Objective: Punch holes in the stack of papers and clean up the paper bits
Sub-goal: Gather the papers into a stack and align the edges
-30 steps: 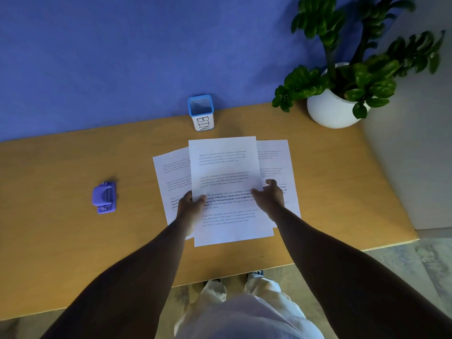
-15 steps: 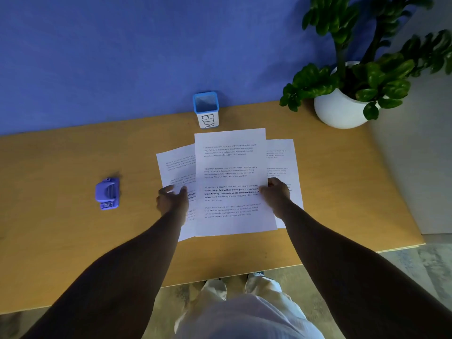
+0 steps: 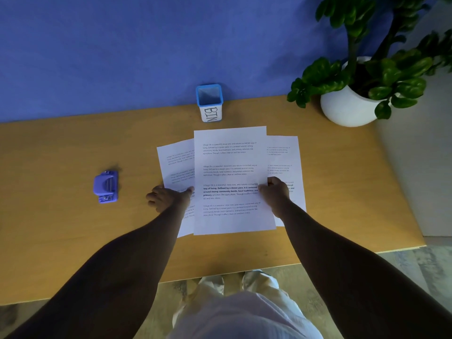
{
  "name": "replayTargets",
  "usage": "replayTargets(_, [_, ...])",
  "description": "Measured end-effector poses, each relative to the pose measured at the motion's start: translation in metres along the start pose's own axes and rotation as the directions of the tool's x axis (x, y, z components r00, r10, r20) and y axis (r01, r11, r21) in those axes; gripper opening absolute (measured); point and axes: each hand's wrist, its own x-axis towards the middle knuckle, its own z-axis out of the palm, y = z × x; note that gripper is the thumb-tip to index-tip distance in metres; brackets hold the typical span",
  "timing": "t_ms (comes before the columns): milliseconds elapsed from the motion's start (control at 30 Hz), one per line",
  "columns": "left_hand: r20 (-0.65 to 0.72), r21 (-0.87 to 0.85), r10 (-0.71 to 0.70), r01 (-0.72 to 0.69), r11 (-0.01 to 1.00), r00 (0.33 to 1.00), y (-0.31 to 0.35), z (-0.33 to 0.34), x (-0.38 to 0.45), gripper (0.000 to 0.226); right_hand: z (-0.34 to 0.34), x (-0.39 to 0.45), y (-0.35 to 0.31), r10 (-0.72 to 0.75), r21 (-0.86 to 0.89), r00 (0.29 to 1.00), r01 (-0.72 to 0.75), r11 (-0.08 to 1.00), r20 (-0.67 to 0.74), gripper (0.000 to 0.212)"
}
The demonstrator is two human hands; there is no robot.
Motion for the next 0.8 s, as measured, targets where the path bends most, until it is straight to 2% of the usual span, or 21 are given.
replayTargets(133, [0.014,-0.007,0.032,-0.032,0.999,0.999,0.003,0.0,0.001,0.104,0.003,0.001,0.001,0.001,-0.001,1.0,-0.001,1.0,0.004,0.011])
replayTargets(267, [0.082,-0.113,0.019,-0.009,0.994,0.996,0.003,-0.007,0.005,0.094,0.004,0.001,0.002,-0.001,-0.002,1.0,0.001,1.0,0.002,0.008])
replayTargets(367, [0.156,-0.238,0.059,-0.02,0.971,0.986,0.0,-0.01,0.009,0.065,0.004,0.0,0.0,-0.006,0.009,1.0,0.006,1.0,0.019,0.009])
replayTargets(433, [0.161,-0.306,0.112,-0.058,0.95,0.981,-0.004,-0.011,0.009,0.041,0.004,0.0,-0.002,-0.014,0.013,0.999,0.014,1.0,0.034,0.01])
replayTargets(500, [0.148,-0.392,0.13,-0.062,0.918,0.98,-0.009,-0.014,0.007,0.029,0.005,-0.001,-0.005,-0.019,0.023,0.999,0.018,1.0,0.044,0.01])
replayTargets(700, [0.152,-0.491,0.243,-0.14,0.86,0.958,-0.023,-0.029,0.013,0.018,0.014,-0.004,-0.025,-0.037,0.042,0.996,0.034,0.999,0.078,0.007])
replayTargets(800, [0.166,-0.553,0.263,-0.131,0.823,0.95,-0.026,-0.036,0.016,0.019,0.021,-0.007,-0.037,-0.048,0.074,0.992,0.04,0.997,0.119,0.008])
